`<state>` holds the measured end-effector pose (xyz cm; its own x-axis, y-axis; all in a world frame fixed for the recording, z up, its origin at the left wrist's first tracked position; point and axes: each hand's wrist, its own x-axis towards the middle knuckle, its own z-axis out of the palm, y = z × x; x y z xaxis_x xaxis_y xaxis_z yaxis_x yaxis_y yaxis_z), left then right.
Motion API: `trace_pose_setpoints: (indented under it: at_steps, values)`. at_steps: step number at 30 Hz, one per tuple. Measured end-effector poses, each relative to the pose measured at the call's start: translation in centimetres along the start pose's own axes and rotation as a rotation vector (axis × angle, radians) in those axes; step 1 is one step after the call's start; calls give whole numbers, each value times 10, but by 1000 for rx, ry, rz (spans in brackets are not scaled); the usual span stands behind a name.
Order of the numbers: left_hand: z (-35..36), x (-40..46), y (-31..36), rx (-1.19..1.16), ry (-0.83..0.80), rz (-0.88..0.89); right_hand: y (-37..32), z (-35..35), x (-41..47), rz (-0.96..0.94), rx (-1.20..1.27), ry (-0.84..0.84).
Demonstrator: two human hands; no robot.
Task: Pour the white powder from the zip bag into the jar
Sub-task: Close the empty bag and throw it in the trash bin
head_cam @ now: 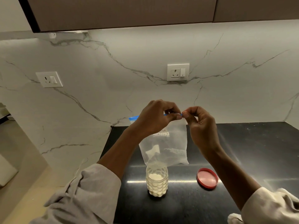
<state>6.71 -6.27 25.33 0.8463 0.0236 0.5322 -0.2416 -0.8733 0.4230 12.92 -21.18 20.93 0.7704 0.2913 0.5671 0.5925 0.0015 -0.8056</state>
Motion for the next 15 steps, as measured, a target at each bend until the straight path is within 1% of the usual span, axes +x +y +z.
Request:
trace_pose_setpoints:
  at_steps: [4,8,11,15]
  values:
    - [-6,-4,-7,62,-13,-46,4,-9,3,53,47,30]
    - [-18,-15,-25,124,1,-119,14,-32,13,115,104,110]
    - [-25,-21,-36,131,16,-152,19,-43,19,113,95,167]
    - [-29,-26,-43,116,40,-172,21,-43,19,134,105,171]
